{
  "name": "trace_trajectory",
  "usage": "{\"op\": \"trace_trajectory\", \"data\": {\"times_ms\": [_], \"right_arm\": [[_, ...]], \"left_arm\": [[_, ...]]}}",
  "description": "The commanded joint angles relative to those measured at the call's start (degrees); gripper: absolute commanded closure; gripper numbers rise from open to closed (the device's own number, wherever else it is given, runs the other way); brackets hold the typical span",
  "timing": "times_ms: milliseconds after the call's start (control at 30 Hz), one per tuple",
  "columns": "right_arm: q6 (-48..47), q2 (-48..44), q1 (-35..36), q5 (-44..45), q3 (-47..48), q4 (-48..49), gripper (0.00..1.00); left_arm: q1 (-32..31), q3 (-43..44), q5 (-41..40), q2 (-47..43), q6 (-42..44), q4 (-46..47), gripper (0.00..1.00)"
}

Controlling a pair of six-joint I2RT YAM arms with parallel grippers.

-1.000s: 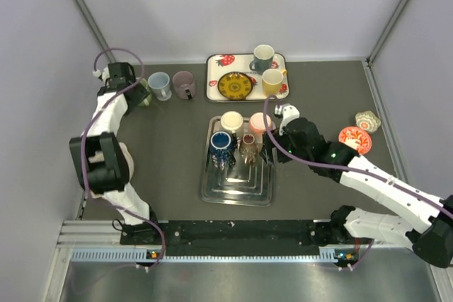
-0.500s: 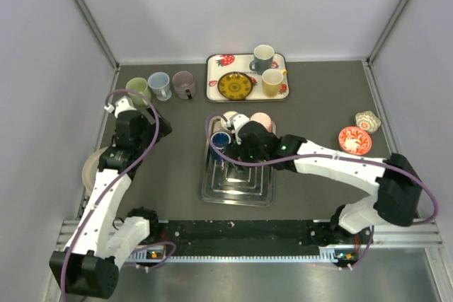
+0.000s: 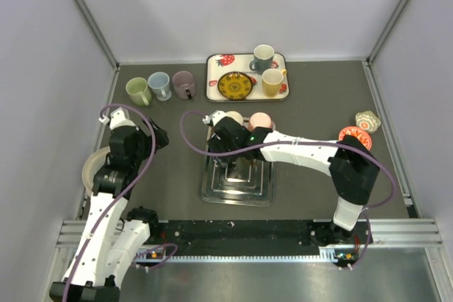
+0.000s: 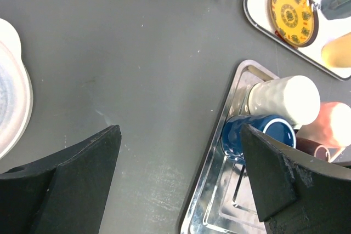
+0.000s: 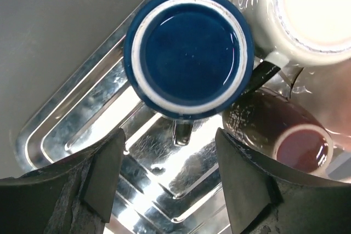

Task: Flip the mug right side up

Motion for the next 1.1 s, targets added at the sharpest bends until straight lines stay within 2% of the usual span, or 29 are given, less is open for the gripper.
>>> {"op": "trace_trajectory", "data": {"times_ms": [0, 400, 700, 767, 800, 900, 1067], "right_arm": [[-1.77, 4.5, 0.3, 3.46, 4.72, 0.61, 0.34], [-2.03, 9.43, -1.98, 3.37, 8.06, -0.45, 0.48], [-2.12, 9.96, -2.07, 2.67, 8.77, -0.36, 0.69], [-2.03, 9.88, -1.99, 2.4, 8.68, -0.36, 0.77], [-2.03, 9.88, -2.07, 2.49, 8.68, -0.45, 0.85], [-1.59, 8.82, -1.81, 2.93, 8.16, -0.36, 1.0], [-1.85, 5.14, 0.03, 5.21, 7.01, 0.08, 1.0]], "left_arm": [[-0.11, -1.8, 0.69, -0.18, 0.58, 0.96, 0.05], [-0.11, -3.13, 3.15, 0.87, -0.13, 2.28, 0.07], [-0.2, -3.3, 3.94, 1.31, 0.23, 2.45, 0.07], [-0.11, -3.56, 4.03, 1.31, 0.23, 2.54, 0.07], [-0.2, -3.65, 4.2, 1.31, 0.14, 2.63, 0.07], [-0.11, -3.74, 4.29, 1.14, 0.31, 2.63, 0.08], [-0.2, -3.65, 4.29, 0.7, 0.23, 2.63, 0.08]]}}
